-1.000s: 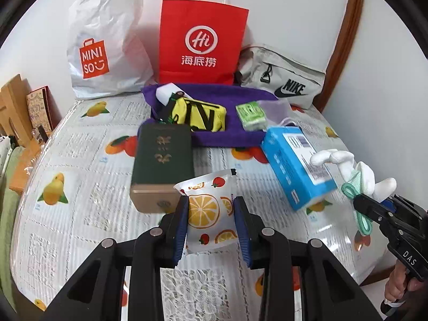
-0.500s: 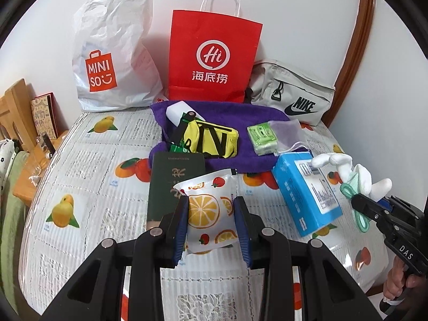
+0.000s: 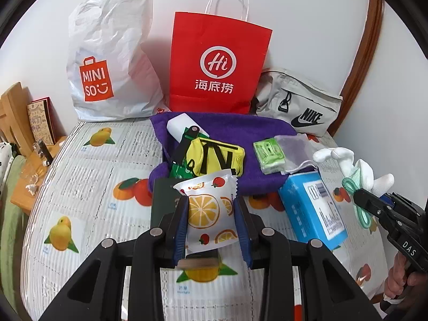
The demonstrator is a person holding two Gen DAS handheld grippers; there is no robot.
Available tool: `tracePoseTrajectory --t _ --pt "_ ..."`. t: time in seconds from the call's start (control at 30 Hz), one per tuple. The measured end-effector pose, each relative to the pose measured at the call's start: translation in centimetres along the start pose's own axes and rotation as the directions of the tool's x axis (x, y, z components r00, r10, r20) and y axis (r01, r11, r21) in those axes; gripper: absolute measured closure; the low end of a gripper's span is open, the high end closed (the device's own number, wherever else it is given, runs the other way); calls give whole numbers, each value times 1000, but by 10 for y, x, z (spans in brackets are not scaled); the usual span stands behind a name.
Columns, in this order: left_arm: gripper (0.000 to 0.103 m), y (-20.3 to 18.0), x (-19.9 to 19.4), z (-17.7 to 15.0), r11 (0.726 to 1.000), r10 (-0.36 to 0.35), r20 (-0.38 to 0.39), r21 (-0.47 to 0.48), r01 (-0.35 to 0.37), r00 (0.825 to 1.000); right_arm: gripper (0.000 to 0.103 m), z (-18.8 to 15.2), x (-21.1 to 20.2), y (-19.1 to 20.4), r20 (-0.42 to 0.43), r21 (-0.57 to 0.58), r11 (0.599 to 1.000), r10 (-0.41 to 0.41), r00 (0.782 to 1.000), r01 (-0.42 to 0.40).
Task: Organize soft objects
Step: 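Lift the sachet with the left tool while the right tool carries the glove toward the towel, then carry the sachet with the left tool while the right tool carries the glove over the towel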
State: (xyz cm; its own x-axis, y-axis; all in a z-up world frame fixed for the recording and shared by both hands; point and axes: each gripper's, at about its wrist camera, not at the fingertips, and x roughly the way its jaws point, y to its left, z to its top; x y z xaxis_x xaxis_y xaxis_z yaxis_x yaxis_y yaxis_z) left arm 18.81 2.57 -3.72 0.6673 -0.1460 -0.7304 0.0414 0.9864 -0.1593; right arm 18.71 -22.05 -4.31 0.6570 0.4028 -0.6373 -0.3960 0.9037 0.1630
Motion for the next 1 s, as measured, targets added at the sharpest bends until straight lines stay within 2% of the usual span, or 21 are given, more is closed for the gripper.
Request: tracePoseTrajectory --t 1.0 --pt "71 5 60 61 1000 -10 -7 7 10 1000 83 48 81 -33 -7 26 1000 3 1000 -3"
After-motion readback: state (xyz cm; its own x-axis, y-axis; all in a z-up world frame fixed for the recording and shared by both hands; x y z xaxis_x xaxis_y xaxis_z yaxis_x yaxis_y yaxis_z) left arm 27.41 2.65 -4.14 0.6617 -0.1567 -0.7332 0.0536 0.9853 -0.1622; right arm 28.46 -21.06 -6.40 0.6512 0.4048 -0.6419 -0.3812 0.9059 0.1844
